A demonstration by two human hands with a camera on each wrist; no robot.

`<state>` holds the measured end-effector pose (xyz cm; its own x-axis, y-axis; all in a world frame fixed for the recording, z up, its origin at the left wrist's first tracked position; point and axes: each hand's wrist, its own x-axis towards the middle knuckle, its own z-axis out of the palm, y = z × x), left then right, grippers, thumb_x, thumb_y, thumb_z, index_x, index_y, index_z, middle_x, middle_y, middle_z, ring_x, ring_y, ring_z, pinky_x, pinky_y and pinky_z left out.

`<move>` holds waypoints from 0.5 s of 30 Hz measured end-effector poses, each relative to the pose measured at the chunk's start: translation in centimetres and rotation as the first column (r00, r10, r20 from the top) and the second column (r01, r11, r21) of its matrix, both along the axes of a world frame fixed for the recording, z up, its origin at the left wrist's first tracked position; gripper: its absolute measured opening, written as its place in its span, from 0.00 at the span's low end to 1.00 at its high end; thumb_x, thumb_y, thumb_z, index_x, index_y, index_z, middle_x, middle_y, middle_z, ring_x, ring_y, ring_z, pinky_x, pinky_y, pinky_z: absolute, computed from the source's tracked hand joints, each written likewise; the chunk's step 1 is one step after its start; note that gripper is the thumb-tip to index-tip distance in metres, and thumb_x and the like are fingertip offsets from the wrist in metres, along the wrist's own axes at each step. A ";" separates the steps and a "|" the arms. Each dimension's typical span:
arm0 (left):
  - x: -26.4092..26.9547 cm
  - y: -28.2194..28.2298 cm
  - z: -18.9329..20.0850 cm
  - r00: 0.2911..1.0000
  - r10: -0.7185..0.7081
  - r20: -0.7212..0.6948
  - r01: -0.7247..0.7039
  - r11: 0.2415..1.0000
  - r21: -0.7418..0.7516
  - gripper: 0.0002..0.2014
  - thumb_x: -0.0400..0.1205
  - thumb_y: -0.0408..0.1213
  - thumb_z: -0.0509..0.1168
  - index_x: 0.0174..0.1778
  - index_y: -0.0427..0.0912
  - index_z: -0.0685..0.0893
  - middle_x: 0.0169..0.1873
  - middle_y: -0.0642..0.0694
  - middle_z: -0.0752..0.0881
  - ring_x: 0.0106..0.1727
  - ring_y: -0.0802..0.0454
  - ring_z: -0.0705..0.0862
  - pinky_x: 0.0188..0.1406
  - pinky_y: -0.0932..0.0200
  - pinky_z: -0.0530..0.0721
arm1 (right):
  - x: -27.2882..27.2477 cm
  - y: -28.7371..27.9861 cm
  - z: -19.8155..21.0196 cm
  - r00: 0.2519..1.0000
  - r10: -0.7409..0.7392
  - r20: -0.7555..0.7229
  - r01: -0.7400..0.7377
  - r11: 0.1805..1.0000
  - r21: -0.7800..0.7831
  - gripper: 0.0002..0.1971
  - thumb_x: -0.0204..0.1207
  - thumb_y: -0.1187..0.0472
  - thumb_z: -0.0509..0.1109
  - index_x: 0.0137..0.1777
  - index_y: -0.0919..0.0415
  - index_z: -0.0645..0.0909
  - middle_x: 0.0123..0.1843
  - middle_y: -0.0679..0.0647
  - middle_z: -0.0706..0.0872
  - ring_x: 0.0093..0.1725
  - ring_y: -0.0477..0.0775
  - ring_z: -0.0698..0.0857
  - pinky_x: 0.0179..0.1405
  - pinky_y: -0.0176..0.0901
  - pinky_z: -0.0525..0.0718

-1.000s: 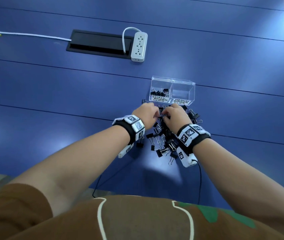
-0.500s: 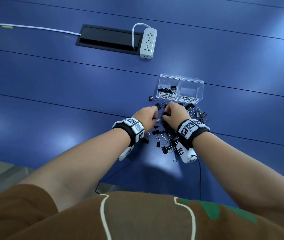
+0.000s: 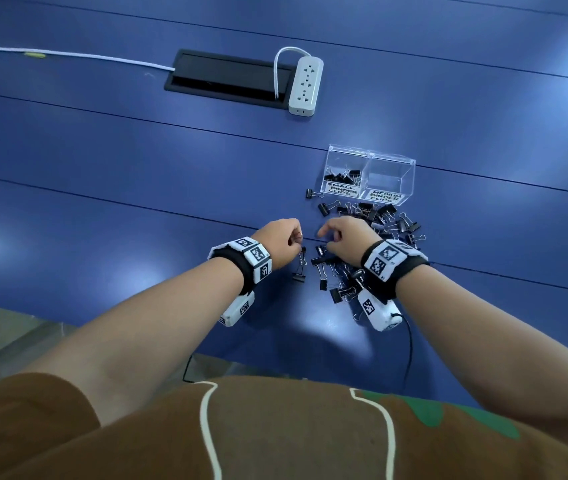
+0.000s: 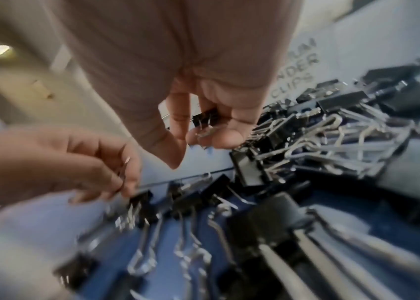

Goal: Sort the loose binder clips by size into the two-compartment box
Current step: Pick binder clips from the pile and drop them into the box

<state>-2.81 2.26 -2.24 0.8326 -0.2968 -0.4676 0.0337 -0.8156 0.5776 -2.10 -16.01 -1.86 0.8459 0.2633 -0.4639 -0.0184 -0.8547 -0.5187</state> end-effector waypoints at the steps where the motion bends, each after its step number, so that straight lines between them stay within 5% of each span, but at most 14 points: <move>1: -0.1 -0.1 -0.1 0.999 -0.046 0.019 0.046 0.999 0.005 0.05 0.76 0.32 0.62 0.45 0.45 0.78 0.41 0.49 0.82 0.41 0.47 0.79 0.44 0.56 0.78 | -0.1 0.2 -0.2 0.998 0.069 -0.007 -0.070 0.996 -0.048 0.15 0.73 0.65 0.67 0.59 0.56 0.83 0.46 0.53 0.77 0.50 0.57 0.81 0.54 0.43 0.79; 4: -0.2 -0.1 -0.3 0.980 -0.189 0.060 0.186 0.981 0.056 0.12 0.76 0.31 0.62 0.54 0.45 0.80 0.49 0.47 0.83 0.45 0.48 0.79 0.48 0.55 0.79 | -0.5 0.3 -0.6 0.989 0.147 -0.019 -0.148 0.984 -0.097 0.18 0.75 0.65 0.66 0.65 0.55 0.80 0.58 0.59 0.77 0.59 0.60 0.79 0.60 0.46 0.78; 7: -0.2 -0.1 -0.4 0.967 -0.252 0.041 0.245 0.961 0.125 0.14 0.78 0.33 0.62 0.59 0.49 0.80 0.53 0.45 0.80 0.51 0.46 0.81 0.52 0.49 0.82 | -0.8 0.3 -0.7 0.986 0.162 0.033 -0.158 0.982 -0.101 0.14 0.76 0.63 0.67 0.61 0.57 0.81 0.59 0.59 0.78 0.59 0.61 0.80 0.57 0.47 0.78; 15: -0.1 -0.3 -0.6 0.959 -0.266 0.092 0.250 0.956 0.156 0.07 0.78 0.33 0.62 0.51 0.43 0.80 0.51 0.41 0.80 0.50 0.40 0.81 0.52 0.46 0.83 | -0.8 0.5 -0.5 0.988 0.143 0.055 -0.138 0.987 -0.086 0.07 0.71 0.64 0.68 0.48 0.65 0.78 0.54 0.62 0.78 0.51 0.61 0.79 0.54 0.48 0.79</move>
<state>-2.96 1.94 -2.83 0.7854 -0.4460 -0.4293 -0.2468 -0.8616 0.4436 -2.94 -15.55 -2.38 0.8303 0.3448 -0.4379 0.1338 -0.8860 -0.4440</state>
